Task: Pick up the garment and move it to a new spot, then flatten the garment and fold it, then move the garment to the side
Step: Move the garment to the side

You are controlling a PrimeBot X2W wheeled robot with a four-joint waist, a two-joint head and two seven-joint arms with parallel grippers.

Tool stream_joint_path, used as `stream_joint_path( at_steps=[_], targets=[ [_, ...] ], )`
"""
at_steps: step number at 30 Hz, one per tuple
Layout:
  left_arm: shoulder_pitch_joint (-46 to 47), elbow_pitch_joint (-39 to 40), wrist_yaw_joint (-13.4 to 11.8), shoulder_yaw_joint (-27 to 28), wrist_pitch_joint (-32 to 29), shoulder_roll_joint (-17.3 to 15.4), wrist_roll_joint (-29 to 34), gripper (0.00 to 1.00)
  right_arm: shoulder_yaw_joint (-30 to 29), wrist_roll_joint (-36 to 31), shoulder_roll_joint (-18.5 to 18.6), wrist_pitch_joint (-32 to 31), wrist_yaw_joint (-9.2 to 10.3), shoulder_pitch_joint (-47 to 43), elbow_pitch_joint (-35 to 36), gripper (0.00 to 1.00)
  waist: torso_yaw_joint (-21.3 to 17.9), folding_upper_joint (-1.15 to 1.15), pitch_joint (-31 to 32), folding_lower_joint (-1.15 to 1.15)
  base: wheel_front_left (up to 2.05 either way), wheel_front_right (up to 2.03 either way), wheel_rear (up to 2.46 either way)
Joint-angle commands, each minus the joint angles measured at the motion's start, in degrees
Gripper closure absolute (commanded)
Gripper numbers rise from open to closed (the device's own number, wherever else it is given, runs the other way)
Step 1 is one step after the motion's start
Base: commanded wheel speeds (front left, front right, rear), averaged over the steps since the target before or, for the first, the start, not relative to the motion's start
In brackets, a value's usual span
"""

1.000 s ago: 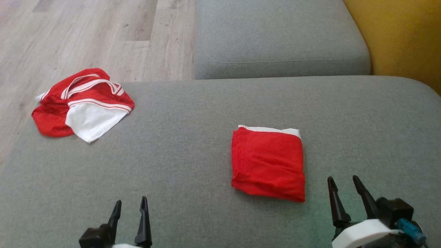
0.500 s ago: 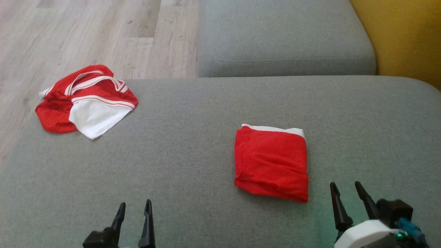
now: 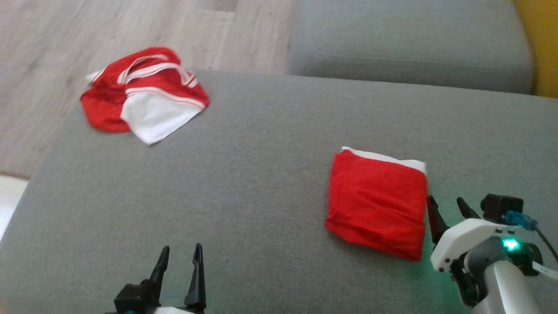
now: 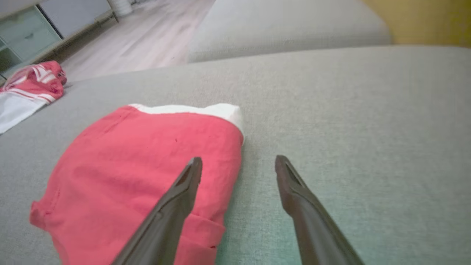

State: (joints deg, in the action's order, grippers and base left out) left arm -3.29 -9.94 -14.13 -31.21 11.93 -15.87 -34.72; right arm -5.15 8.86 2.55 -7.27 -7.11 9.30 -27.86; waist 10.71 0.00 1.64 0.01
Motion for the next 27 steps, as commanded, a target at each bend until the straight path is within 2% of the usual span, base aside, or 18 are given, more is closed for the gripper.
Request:
stream_joint_path(
  at_steps=[1, 10, 11, 12, 13, 14, 16, 17, 24, 27],
  targets=[
    [3.1, 1.5, -0.2, 1.9, 0.5, -0.2, 0.3, 0.00, 0.6, -0.4, 0.3, -1.0, -0.37, 3.7, 0.2, 0.00, 2.6, 0.00, -1.7, -0.01, 0.00, 0.00, 0.00],
    [4.3, 0.9, 0.1, 2.6, 1.5, 0.5, 0.3, 0.00, -0.4, 0.2, 0.3, -7.7, -0.37, 8.7, -7.9, 0.00, 5.4, 0.00, -5.3, -0.01, 0.00, 0.00, 0.00],
    [4.4, 0.8, 0.2, 2.7, 1.7, 0.5, 0.3, 0.00, -0.2, 0.7, 0.3, -8.1, -0.37, 9.2, -8.4, 0.06, 5.4, 0.00, -5.6, -0.01, 0.00, 0.00, 0.00],
    [4.5, 0.8, 0.3, 2.8, 1.8, 0.6, 0.4, 0.00, 0.0, 0.7, 0.3, -8.3, -0.37, 9.6, -8.8, 0.42, 5.3, 0.00, -5.9, -0.01, 0.00, 0.00, 0.00],
    [4.7, 0.8, 0.3, 2.8, 1.9, 0.7, 0.5, 0.00, 0.3, 0.1, 0.3, -8.5, -0.37, 9.9, -9.1, 0.63, 5.1, 0.00, -6.3, -0.01, 0.00, 0.00, 0.00],
    [4.9, 0.9, 0.4, 2.7, 2.0, 0.8, 0.6, 0.00, 0.5, -0.4, 0.3, -8.4, -0.37, 10.3, -9.2, 0.69, 4.8, 0.00, -6.7, -0.01, 0.00, 0.00, 0.00],
    [5.3, 0.9, 0.5, 2.7, 2.1, 1.0, 0.8, 0.00, 1.0, -0.9, 0.3, -8.1, -0.37, 11.1, -9.0, 0.96, 4.0, 0.00, -7.5, -0.01, 0.00, 0.00, 0.00],
    [5.4, 1.0, 0.6, 2.7, 2.2, 1.1, 0.9, 0.00, 1.1, -1.1, 0.3, -7.9, -0.37, 11.5, -8.7, 1.00, 3.4, 0.00, -7.9, -0.01, 0.00, 0.00, 0.00],
    [6.9, 1.9, 0.9, 3.0, 2.5, 1.2, 1.6, 0.00, 1.0, -3.4, 2.3, -7.0, -0.37, 14.3, -4.8, 1.00, -4.1, 0.00, -11.0, -0.01, 0.00, 0.00, 0.00],
    [8.3, 2.9, 0.9, 3.3, 2.6, 0.8, 2.2, 0.00, 0.6, -4.1, 4.4, -7.5, -0.37, 15.7, -1.7, 1.00, -9.9, 0.00, -13.0, -0.01, 0.00, 0.00, 0.00]
  ],
)
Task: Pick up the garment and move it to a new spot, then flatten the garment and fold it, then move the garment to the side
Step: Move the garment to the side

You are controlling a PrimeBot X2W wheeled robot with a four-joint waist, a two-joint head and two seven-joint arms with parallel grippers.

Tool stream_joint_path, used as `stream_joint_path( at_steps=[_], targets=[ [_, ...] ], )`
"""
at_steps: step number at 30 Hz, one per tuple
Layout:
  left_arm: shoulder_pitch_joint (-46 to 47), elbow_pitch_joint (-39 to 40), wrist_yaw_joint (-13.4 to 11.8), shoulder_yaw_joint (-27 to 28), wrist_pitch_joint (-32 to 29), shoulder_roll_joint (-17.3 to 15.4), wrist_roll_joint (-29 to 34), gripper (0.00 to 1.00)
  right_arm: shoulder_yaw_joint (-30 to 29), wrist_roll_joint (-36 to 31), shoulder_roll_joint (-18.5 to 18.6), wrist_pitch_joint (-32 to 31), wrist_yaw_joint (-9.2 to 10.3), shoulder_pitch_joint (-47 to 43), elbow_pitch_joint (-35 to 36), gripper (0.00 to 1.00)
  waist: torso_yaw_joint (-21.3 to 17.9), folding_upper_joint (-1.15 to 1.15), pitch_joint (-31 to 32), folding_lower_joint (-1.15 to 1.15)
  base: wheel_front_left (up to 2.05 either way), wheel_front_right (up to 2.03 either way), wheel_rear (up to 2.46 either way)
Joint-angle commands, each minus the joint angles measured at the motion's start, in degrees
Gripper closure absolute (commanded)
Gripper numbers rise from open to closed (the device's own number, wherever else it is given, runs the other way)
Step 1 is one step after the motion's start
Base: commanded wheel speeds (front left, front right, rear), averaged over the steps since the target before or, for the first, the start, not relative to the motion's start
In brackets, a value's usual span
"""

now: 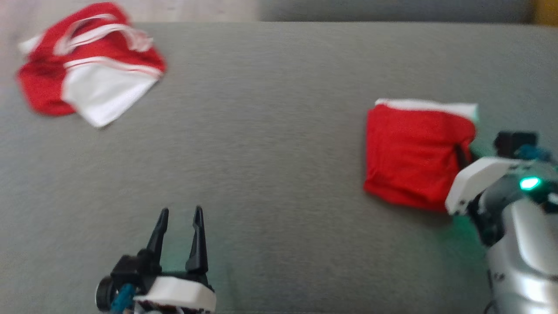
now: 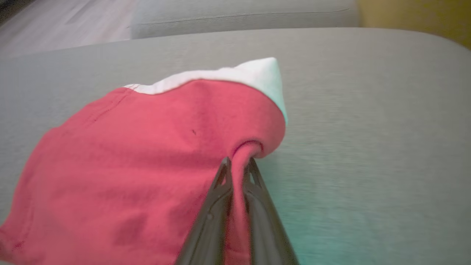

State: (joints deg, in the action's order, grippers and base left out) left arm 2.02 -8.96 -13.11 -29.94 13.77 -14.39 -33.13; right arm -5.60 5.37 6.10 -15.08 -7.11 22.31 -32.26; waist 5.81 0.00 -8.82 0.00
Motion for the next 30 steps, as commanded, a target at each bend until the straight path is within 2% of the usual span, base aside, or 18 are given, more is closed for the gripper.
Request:
stream_joint_path(
  at_steps=[1, 7, 14, 23, 30],
  targets=[
    [3.5, 2.1, -0.1, 2.0, 0.7, -0.8, 0.8, 0.00, 0.8, -0.7, 1.5, 0.1, -0.37, 3.0, 3.4, 1.00, -6.4, 0.00, -3.0, 0.00, 0.00, 0.00, 0.00],
    [6.9, 3.1, 0.5, 1.5, -0.4, -2.2, 2.2, 0.00, -0.3, -0.8, 3.3, -1.0, -0.37, 4.7, 6.8, 1.00, -13.8, 0.00, -6.1, 0.00, 0.00, 0.00, 0.00],
    [10.1, 4.6, 0.5, 0.8, -2.2, -2.7, 3.4, 0.00, -1.2, -2.2, 3.3, 0.4, -0.37, 6.4, 7.6, 1.00, -16.6, 0.00, -8.1, 0.00, 0.00, 0.00, 0.00],
    [10.9, 6.2, -0.7, 2.2, -3.0, -4.1, 3.3, 0.00, -0.1, -5.2, 7.8, 2.7, -0.37, 14.9, 2.7, 1.00, -12.8, 0.00, -11.1, 0.00, 0.00, 0.00, 0.00],
    [9.8, 8.2, -2.8, 5.1, -2.5, -6.3, 2.8, 0.00, -3.7, -8.7, 15.8, 3.8, -0.37, 22.9, -7.4, 1.00, -7.7, 0.00, -15.0, 0.00, 0.00, 0.00, 0.00]
  ],
)
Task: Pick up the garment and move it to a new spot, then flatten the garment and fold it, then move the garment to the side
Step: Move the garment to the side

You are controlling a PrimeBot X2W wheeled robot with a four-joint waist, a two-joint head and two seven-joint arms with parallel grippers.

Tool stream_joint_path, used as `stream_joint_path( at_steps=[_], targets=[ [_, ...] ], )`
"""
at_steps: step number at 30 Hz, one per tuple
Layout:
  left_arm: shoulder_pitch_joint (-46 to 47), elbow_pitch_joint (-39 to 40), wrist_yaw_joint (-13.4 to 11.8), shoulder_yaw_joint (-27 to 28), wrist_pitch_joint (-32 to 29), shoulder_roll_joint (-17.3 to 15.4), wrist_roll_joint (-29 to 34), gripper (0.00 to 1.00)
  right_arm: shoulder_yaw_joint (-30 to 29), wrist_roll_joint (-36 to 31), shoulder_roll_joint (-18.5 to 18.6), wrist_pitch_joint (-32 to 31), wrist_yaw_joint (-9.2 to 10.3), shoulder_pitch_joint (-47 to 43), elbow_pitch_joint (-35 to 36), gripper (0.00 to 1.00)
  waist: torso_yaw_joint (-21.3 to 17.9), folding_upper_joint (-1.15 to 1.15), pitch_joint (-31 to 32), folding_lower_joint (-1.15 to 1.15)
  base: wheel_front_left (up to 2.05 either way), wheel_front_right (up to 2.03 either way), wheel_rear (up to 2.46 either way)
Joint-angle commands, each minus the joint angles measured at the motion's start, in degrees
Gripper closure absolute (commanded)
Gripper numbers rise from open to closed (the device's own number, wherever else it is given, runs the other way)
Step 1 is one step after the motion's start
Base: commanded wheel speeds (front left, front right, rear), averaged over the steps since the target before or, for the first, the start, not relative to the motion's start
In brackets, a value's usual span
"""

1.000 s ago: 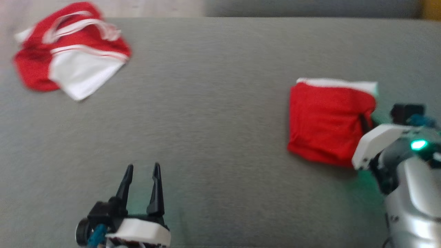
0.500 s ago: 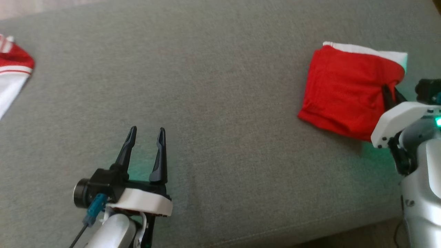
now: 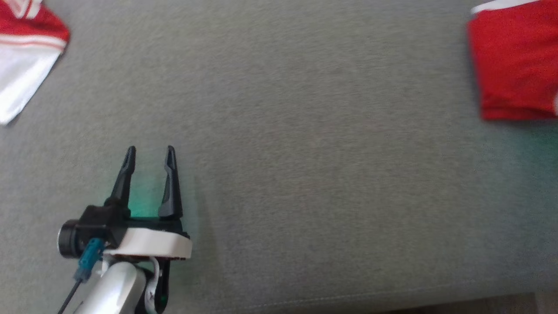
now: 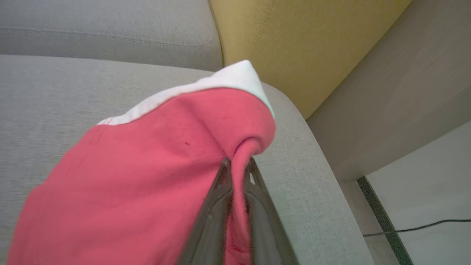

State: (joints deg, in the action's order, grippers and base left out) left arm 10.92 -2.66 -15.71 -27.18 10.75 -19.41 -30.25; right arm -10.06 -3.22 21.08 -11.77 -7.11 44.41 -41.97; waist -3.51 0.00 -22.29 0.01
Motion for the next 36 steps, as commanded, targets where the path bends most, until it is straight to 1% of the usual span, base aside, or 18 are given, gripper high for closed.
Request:
stream_joint_path(
  at_steps=[1, 6, 7, 8, 9, 11, 14, 18, 23, 27, 33, 36],
  targets=[
    [0.7, 2.1, -0.3, 2.6, 0.6, -1.4, -0.1, 0.00, 0.0, -0.8, 1.8, 0.7, -0.37, 1.4, 1.2, 1.00, 2.3, 0.00, -2.0, -0.01, 0.00, 0.00, 0.00],
    [-0.2, 3.1, -0.9, 3.2, 0.8, -2.0, -0.2, 0.00, -4.3, -3.6, 4.5, 2.8, -0.37, 3.2, -1.3, 1.00, 3.8, 0.00, -3.2, -0.01, 0.00, 0.00, 0.00],
    [-0.3, 3.2, -1.0, 3.2, 0.9, -2.0, -0.3, 0.00, -4.8, -4.5, 5.1, 3.1, -0.37, 3.3, -1.7, 0.80, 3.9, 0.00, -3.2, -0.01, 0.00, 0.00, 0.00],
    [-0.4, 3.2, -1.0, 3.1, 0.9, -1.9, -0.2, 0.00, -5.4, -5.4, 5.5, 3.5, -0.37, 3.3, -2.0, 0.44, 3.9, 0.00, -3.2, -0.01, 0.00, 0.00, 0.00],
    [-0.4, 3.2, -1.0, 3.0, 0.9, -1.8, -0.2, 0.00, -6.2, -6.1, 5.6, 4.3, -0.37, 3.4, -2.1, 0.00, 3.9, 0.00, -3.1, -0.01, 0.00, 0.00, 0.00],
    [-0.4, 3.1, -1.0, 2.6, 0.9, -1.6, -0.2, 0.00, -7.3, -7.1, 5.3, 5.7, -0.37, 3.4, -2.6, 0.00, 3.7, 0.00, -2.7, -0.01, 0.00, 0.00, 0.00],
    [-0.4, 2.8, -0.9, 2.2, 0.8, -1.5, -0.2, 0.00, -8.1, -8.0, 3.9, 7.2, -0.37, 3.5, -3.0, 0.00, 3.0, 0.00, -1.6, -0.01, 0.00, 0.00, 0.00],
    [-0.4, 2.2, -0.7, 1.6, 0.7, -1.4, -0.2, 0.00, -6.6, -8.7, 1.6, 9.0, -0.37, 3.0, -3.0, 0.00, 2.1, 0.00, 1.0, -0.01, 0.00, 0.00, 0.00],
    [-1.3, 0.6, 0.0, 1.3, 0.9, -0.6, -1.5, 0.00, -2.7, -5.9, -2.2, 11.0, -0.37, 1.6, -1.9, 0.00, 1.5, 0.00, 6.3, -0.01, 0.00, 0.00, 0.00],
    [-2.6, -0.8, 0.6, 1.3, 1.2, 0.3, -3.1, 0.00, 1.0, -1.9, -4.7, 12.4, -0.37, -1.2, 0.2, 0.00, 1.4, 0.00, 11.3, -0.01, 0.00, 0.00, 0.00],
    [-4.6, -3.4, 1.2, 1.7, 1.6, 1.6, -5.4, 0.00, 6.8, 3.7, -7.9, 13.1, -0.37, -8.2, 5.4, 0.00, 2.0, 0.00, 18.3, -0.01, 0.00, 0.00, 0.00],
    [-6.0, -4.5, 1.3, 2.1, 2.0, 1.7, -6.3, 0.00, 8.0, 4.2, -9.3, 13.0, -0.37, -12.9, 9.0, 0.00, 2.5, 0.00, 21.2, -0.01, 0.00, 0.00, 0.00]
  ],
)
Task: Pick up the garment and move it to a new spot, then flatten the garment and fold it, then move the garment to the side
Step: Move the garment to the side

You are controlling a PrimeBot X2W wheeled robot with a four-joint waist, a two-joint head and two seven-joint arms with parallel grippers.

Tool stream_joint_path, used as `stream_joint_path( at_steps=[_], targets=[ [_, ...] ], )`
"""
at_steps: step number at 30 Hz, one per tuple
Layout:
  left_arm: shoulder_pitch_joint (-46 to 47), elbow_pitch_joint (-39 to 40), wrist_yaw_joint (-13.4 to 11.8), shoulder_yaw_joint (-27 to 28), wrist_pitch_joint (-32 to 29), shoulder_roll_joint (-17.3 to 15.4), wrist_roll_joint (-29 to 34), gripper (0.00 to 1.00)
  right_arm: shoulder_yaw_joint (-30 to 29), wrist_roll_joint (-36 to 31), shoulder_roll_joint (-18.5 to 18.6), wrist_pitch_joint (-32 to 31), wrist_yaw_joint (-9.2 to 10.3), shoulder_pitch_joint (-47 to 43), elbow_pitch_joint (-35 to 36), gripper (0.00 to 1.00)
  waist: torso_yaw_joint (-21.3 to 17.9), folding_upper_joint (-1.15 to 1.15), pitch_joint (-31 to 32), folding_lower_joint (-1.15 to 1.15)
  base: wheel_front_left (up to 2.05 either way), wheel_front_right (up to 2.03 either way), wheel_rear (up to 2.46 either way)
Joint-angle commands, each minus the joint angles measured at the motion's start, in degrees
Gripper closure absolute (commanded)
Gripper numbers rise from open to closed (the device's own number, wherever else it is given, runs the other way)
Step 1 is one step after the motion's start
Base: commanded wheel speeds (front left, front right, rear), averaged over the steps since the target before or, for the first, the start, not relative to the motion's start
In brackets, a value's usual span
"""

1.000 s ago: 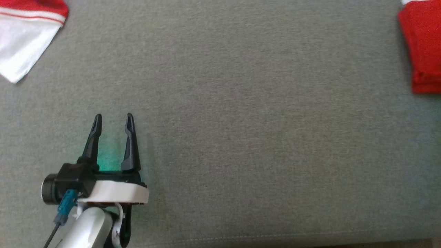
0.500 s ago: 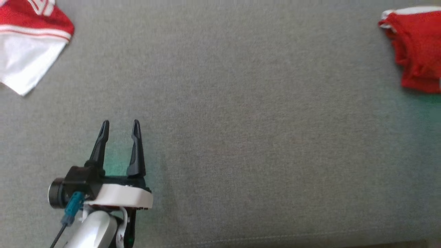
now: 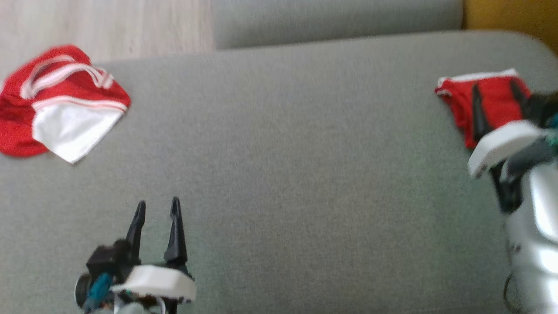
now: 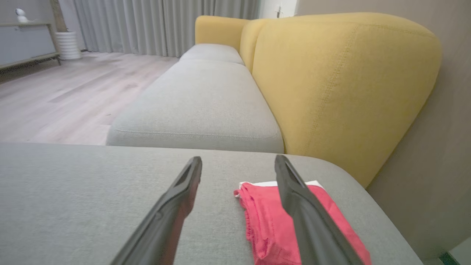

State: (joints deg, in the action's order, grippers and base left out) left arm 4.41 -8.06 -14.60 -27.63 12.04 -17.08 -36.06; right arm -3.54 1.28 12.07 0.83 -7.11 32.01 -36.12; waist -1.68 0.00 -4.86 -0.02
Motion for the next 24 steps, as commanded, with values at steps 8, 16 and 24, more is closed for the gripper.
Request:
stream_joint_path(
  at_steps=[8, 16, 24],
  targets=[
    [-3.8, -1.0, -0.1, 3.6, 1.5, -0.8, -1.6, 0.00, 0.7, -1.5, -7.3, 2.2, -0.37, -13.6, 12.5, 0.00, 1.8, 0.00, 7.8, 0.02, 0.00, 0.00, 0.00],
    [-7.2, -1.6, 0.0, 3.5, 2.0, -1.1, -1.8, 0.00, 3.5, 2.9, -9.2, 4.9, -0.37, -25.9, 20.4, 0.00, 3.3, 0.00, 9.7, 0.02, 0.00, 0.00, 0.00],
    [-7.3, -3.0, 1.4, 2.5, 0.9, -1.6, -2.5, 0.00, 4.1, 6.4, -9.2, 6.8, -0.37, -34.4, 24.5, 0.00, 4.4, 0.00, 10.6, 0.02, 0.00, 0.00, 0.00]
  ],
)
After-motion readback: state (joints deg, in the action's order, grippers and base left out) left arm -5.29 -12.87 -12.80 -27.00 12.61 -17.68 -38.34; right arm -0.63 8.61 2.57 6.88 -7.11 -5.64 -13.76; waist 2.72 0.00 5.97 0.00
